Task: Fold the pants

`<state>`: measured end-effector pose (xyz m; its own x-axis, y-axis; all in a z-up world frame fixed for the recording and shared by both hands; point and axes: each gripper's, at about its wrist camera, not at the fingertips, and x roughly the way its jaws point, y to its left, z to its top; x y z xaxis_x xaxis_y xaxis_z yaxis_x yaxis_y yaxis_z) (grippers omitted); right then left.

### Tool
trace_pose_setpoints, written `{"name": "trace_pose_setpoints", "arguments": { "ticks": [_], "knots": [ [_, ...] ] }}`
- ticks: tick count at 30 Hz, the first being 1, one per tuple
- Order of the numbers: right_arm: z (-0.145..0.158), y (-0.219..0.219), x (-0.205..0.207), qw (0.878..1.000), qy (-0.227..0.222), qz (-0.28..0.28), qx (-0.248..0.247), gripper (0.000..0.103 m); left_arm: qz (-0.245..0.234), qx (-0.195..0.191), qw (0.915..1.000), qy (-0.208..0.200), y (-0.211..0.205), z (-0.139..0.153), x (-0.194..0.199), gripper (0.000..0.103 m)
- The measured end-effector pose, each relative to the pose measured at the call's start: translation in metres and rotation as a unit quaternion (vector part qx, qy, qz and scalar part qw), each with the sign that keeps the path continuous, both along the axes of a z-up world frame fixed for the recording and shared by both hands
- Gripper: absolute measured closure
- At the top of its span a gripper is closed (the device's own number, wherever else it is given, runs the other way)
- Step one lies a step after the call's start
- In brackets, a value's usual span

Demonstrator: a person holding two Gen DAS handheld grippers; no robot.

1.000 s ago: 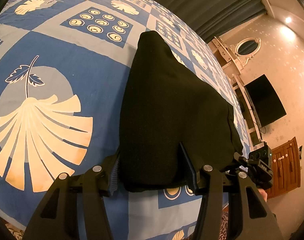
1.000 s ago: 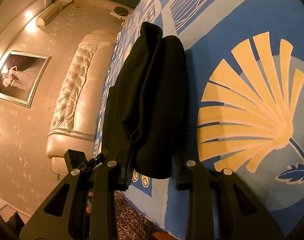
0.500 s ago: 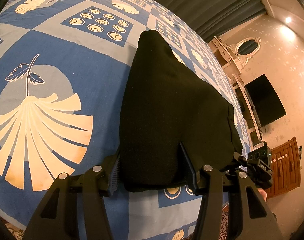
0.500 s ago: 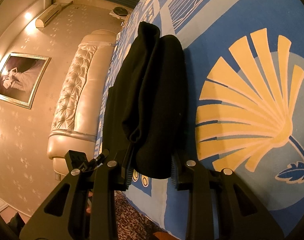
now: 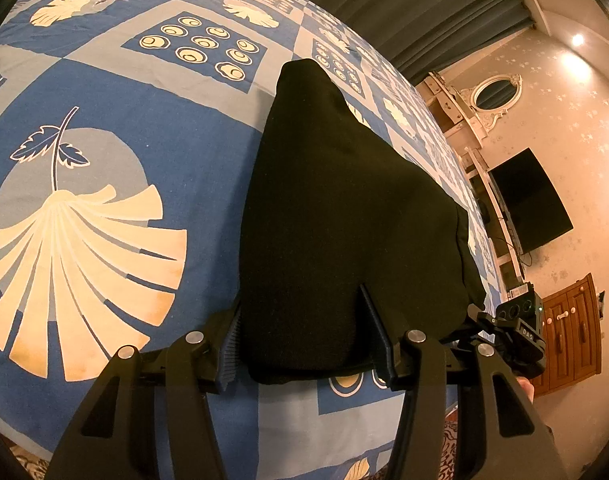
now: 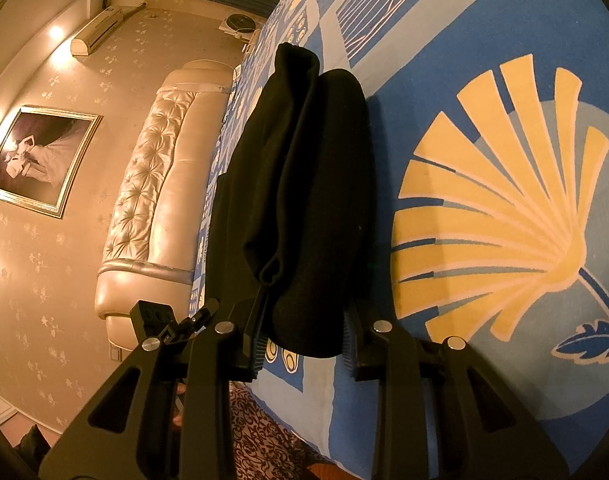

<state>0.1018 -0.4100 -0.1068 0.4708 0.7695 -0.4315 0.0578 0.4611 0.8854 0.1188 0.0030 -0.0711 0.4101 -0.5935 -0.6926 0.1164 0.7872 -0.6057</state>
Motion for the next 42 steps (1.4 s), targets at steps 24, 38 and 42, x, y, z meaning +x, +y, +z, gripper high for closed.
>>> {"name": "trace_pose_setpoints", "arguments": {
  "ticks": [24,38,42],
  "knots": [
    [0.001,-0.003,-0.008,1.000,-0.001,0.010,0.002,0.049,-0.025,-0.035,0.9990,0.008,-0.004,-0.007,-0.001,0.028],
    [0.013,-0.019,0.021,0.999,-0.018,0.031,-0.035,0.020,-0.068,-0.068,0.9953,-0.007,0.020,-0.010,0.043,0.024],
    [0.013,-0.012,0.043,0.999,-0.022,0.037,-0.020,0.018,-0.103,-0.067,0.9923,-0.016,0.005,-0.006,0.065,0.024]
  ]
}}
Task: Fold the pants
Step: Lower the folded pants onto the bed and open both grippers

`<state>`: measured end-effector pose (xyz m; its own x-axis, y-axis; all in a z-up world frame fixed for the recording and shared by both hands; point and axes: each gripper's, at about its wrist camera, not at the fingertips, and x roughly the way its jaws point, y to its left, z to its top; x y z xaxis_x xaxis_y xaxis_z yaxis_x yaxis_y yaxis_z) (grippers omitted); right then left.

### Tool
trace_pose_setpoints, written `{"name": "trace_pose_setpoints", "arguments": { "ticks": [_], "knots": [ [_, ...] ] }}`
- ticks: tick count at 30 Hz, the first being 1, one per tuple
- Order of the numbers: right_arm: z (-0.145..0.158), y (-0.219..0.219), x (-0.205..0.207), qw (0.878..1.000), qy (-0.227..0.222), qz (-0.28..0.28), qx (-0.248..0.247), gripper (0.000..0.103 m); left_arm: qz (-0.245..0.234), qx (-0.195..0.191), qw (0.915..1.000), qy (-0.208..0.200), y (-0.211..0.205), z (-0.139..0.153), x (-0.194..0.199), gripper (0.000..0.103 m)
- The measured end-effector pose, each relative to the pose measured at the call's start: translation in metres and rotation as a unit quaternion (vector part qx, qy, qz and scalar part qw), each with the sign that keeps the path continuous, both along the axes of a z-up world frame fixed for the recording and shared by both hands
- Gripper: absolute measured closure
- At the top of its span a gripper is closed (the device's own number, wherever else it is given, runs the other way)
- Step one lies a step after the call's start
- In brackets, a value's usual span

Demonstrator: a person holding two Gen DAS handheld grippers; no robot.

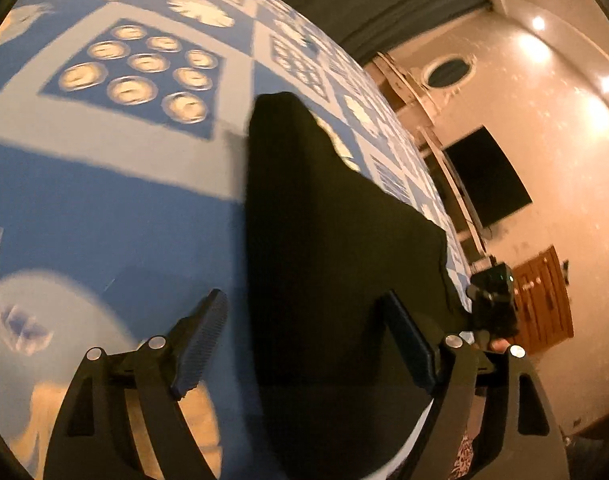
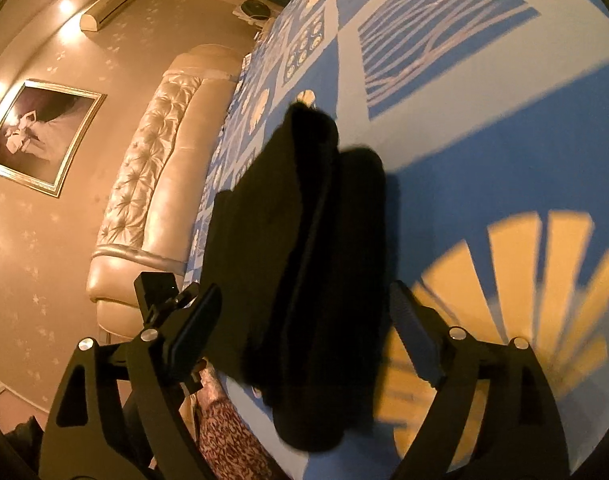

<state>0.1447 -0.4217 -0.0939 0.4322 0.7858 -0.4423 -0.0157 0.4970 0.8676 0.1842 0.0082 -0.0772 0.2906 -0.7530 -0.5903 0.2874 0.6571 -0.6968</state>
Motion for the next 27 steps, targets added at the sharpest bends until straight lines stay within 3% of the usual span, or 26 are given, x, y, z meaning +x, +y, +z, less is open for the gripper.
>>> {"name": "trace_pose_setpoints", "arguments": {
  "ticks": [4,5,6,7,8,9,10,12,14,20,24,27],
  "knots": [
    [-0.006,-0.001,0.018,1.000,0.003,0.004,0.026,0.017,-0.012,-0.010,0.9998,0.007,-0.012,-0.005,0.017,0.024],
    [-0.006,-0.003,0.020,1.000,0.002,0.011,0.027,0.021,-0.014,-0.012,0.9998,0.006,-0.012,-0.006,0.018,0.024],
    [-0.006,-0.002,0.021,1.000,0.001,0.018,0.014,0.027,-0.019,-0.010,0.9998,0.002,-0.013,-0.006,0.019,0.024],
    [-0.008,-0.001,0.022,1.000,0.006,0.022,-0.002,0.050,-0.023,-0.007,0.9997,-0.001,-0.014,-0.006,0.020,0.024],
    [-0.012,-0.002,0.023,0.999,0.015,0.026,-0.011,0.063,-0.026,-0.002,0.9996,-0.008,-0.015,-0.006,0.018,0.025],
    [-0.019,-0.006,0.021,0.999,0.020,0.027,0.012,0.067,-0.027,0.004,0.9995,-0.014,-0.016,-0.006,0.019,0.035],
    [-0.021,-0.008,0.020,0.999,0.018,0.026,0.019,0.070,-0.031,0.019,0.9991,-0.023,-0.017,-0.006,0.017,0.038],
    [-0.022,-0.009,0.017,0.999,0.005,0.027,0.021,0.069,-0.035,0.025,0.9985,-0.034,-0.015,-0.007,0.014,0.039],
    [-0.020,-0.009,0.016,0.999,-0.005,0.026,0.023,0.061,-0.037,0.015,0.9988,-0.028,-0.012,-0.006,0.016,0.039],
    [-0.014,-0.016,0.030,0.998,-0.021,0.028,0.047,0.040,-0.047,-0.004,0.9987,-0.016,-0.010,-0.007,0.040,0.028],
    [-0.007,-0.026,0.034,0.999,-0.032,0.016,0.020,0.037,-0.047,-0.007,0.9986,-0.020,-0.012,-0.006,0.050,0.027],
    [-0.006,-0.042,0.036,0.999,-0.041,-0.009,0.021,0.029,-0.060,-0.002,0.9977,-0.031,-0.014,-0.007,0.055,0.027]
  ]
}}
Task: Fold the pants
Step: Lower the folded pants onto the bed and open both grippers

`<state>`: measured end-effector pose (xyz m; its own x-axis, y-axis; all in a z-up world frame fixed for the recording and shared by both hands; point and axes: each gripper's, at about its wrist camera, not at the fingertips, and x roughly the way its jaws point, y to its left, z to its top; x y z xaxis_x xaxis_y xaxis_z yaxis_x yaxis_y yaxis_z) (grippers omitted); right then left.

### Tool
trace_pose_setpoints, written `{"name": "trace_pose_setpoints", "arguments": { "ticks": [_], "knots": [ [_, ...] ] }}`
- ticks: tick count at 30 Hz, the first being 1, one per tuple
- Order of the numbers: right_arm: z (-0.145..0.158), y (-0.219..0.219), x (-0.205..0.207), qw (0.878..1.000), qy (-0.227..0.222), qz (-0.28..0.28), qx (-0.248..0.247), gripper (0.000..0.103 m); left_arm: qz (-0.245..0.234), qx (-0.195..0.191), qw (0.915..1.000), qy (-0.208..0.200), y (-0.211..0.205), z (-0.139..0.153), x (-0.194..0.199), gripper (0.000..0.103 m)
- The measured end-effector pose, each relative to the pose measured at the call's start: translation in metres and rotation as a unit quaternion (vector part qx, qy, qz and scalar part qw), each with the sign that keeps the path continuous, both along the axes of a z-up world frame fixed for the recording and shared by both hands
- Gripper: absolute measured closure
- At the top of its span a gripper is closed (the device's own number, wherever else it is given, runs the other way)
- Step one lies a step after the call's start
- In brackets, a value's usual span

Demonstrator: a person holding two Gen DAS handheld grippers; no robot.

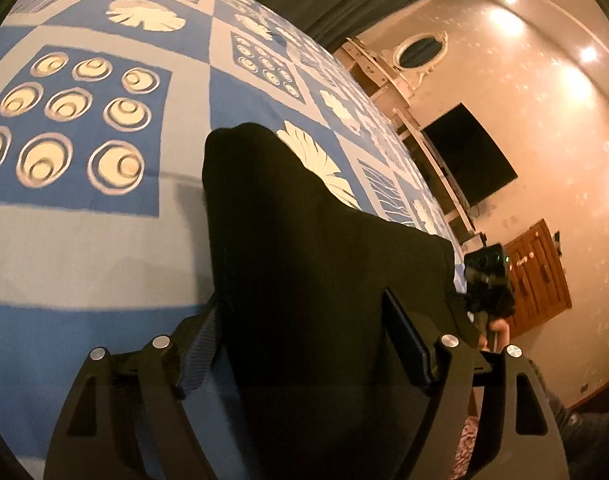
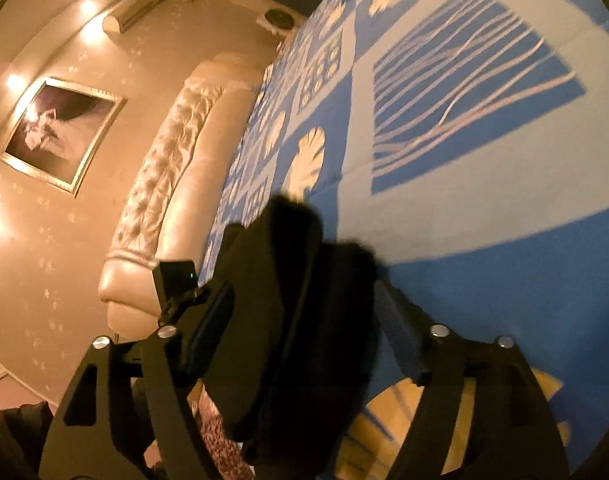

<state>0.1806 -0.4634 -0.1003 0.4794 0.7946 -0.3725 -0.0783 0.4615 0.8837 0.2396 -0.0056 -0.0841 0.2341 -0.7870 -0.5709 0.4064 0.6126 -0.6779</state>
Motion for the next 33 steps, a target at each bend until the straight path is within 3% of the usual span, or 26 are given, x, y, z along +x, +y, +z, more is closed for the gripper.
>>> {"name": "trace_pose_setpoints", "arguments": {
  "ticks": [3,5,8,10,12,13,14,15,16,18,20,23,27,33],
  "knots": [
    [0.000,-0.010,0.012,1.000,0.002,-0.019,0.017,0.022,-0.002,-0.005,1.0000,0.002,-0.001,0.000,0.011,0.026],
    [0.000,-0.009,0.020,1.000,0.003,-0.015,0.023,0.015,0.023,-0.021,0.9994,0.012,0.003,-0.001,0.020,0.026],
    [0.000,0.000,0.037,1.000,0.013,-0.003,0.018,0.015,0.066,-0.045,0.9963,0.032,0.010,-0.005,0.035,0.026],
    [0.000,0.006,0.042,1.000,0.013,0.008,0.011,0.017,0.066,-0.030,0.9969,0.031,0.004,-0.004,0.043,0.026],
    [-0.005,0.011,0.044,0.999,0.030,0.020,-0.013,0.059,0.055,0.002,0.9984,0.015,-0.006,0.000,0.048,0.026],
    [-0.013,0.012,0.046,0.999,0.046,0.019,-0.016,0.071,0.046,0.020,0.9987,0.003,-0.012,0.002,0.049,0.027],
    [-0.018,0.010,0.045,0.999,0.051,0.011,-0.015,0.075,0.042,0.039,0.9983,-0.009,-0.016,0.002,0.050,0.044],
    [-0.023,0.007,0.045,0.999,0.048,0.004,-0.003,0.075,0.040,0.065,0.9969,-0.018,-0.020,0.001,0.052,0.048],
    [-0.026,0.005,0.043,0.999,0.045,-0.001,0.007,0.076,0.038,0.067,0.9969,-0.020,-0.021,-0.002,0.053,0.048],
    [-0.027,0.004,0.041,0.999,0.041,-0.007,0.013,0.074,0.038,0.057,0.9975,-0.019,-0.017,-0.004,0.053,0.046],
    [-0.025,0.001,0.037,0.999,0.036,-0.017,0.028,0.057,0.036,0.053,0.9976,-0.025,-0.014,-0.001,0.048,0.042],
    [-0.013,-0.012,0.018,0.997,0.023,-0.060,0.035,0.030,0.059,0.049,0.9968,-0.019,-0.005,0.004,0.038,0.026],
    [0.000,-0.018,-0.016,0.994,0.035,-0.100,-0.022,0.025,0.120,0.090,0.9883,-0.028,0.014,0.013,0.009,0.020],
    [-0.002,-0.024,-0.091,0.986,0.061,-0.149,-0.052,0.024,0.196,0.083,0.9770,-0.012,0.048,0.017,-0.061,0.019]
  ]
}}
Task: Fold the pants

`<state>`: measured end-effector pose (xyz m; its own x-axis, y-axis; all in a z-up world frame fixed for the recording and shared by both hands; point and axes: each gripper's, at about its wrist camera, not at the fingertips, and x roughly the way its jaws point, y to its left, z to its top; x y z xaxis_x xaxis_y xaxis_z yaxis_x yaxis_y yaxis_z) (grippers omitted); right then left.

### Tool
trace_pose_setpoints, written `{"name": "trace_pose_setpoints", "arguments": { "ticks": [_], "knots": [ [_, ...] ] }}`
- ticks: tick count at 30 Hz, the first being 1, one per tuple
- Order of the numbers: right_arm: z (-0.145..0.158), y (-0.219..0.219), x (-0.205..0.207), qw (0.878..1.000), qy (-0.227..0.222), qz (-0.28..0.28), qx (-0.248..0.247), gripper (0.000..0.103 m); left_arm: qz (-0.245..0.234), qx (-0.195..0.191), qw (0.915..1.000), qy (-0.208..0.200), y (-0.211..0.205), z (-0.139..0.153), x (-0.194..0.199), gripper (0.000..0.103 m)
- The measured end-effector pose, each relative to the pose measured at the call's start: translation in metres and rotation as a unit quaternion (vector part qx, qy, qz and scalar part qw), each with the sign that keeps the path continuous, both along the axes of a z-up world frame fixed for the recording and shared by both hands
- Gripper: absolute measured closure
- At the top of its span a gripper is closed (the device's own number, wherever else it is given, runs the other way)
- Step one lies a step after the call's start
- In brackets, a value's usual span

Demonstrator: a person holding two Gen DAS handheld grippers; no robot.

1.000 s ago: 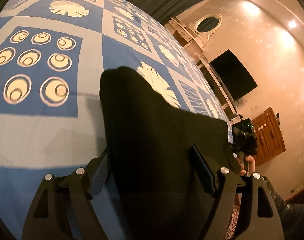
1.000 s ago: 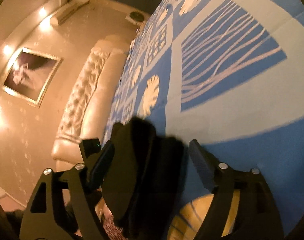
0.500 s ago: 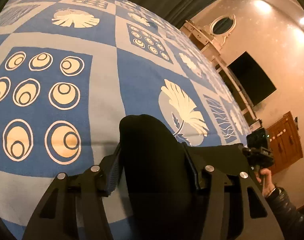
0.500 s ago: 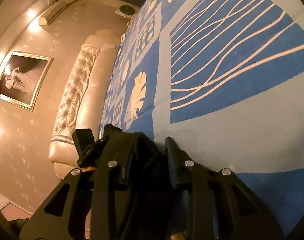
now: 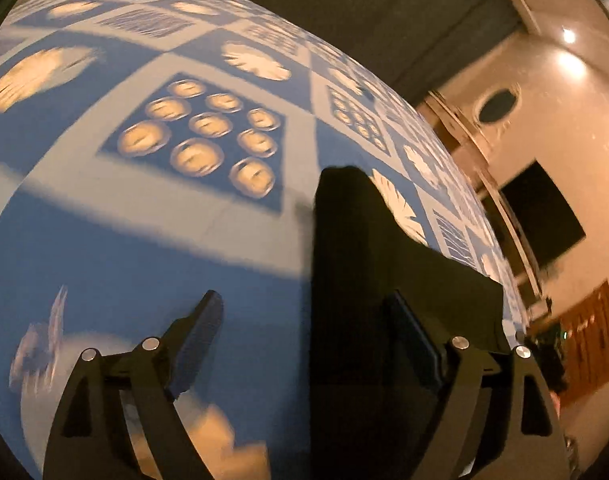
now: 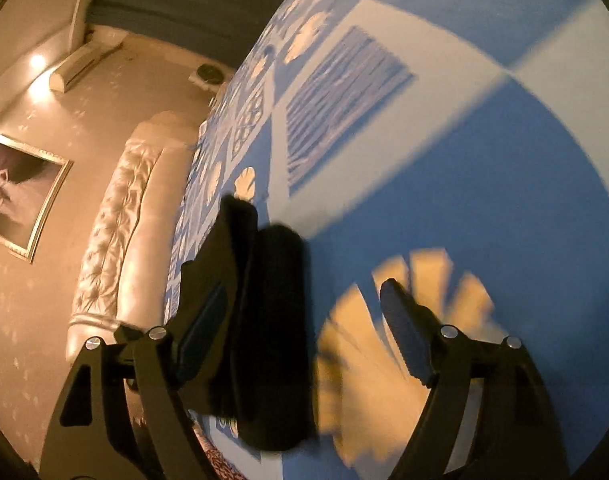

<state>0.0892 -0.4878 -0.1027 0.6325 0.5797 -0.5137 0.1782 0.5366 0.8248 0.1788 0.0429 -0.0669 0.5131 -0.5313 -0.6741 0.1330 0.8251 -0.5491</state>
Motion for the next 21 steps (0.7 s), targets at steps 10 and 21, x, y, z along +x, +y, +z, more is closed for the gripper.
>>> {"name": "trace_pose_setpoints", "arguments": {
  "ticks": [10,21],
  "knots": [
    [0.012,0.044,-0.083,0.994,0.035,-0.035,-0.097,0.020,0.049,0.076,0.9959,-0.002,0.002,0.011,-0.092,0.019],
    [0.028,0.112,-0.123,0.953,0.024,-0.023,-0.301,0.012,0.054,0.168,0.9831,-0.050,-0.029,0.030,-0.151,0.019]
  ]
}}
